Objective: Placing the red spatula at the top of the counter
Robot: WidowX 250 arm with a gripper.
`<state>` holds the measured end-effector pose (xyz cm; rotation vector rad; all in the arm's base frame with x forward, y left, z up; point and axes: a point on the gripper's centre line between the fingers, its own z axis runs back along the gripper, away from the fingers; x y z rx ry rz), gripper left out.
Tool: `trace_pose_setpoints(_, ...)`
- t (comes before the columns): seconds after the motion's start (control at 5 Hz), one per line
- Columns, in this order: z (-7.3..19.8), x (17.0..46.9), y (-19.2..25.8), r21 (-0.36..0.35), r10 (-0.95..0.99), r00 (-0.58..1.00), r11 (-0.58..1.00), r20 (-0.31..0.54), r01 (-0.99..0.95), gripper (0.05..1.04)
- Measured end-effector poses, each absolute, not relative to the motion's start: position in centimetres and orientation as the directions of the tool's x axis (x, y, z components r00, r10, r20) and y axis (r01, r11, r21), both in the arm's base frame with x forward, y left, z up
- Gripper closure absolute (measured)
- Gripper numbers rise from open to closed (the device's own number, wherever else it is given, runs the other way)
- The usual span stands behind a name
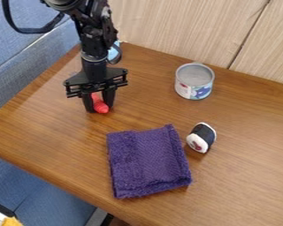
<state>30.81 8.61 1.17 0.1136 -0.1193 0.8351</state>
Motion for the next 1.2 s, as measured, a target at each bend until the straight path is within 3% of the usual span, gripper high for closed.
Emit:
trace_pose_setpoints(0.4,1.4,30.1,7.6,0.069,0.694,0.706,0.704,0.14,-0.706,0.648)
trace_pose_setpoints(0.6,3.1,30.3,7.0,0.047,0.644,0.744,0.75,0.174,-0.66,0.648)
trace_pose_setpoints(1.0,6.1,32.8,3.4,0.004,0.436,0.878,0.895,0.196,-0.445,0.648)
trace_pose_setpoints(1.2,6.3,34.8,1.9,0.005,0.265,0.947,0.963,0.181,-0.271,0.648)
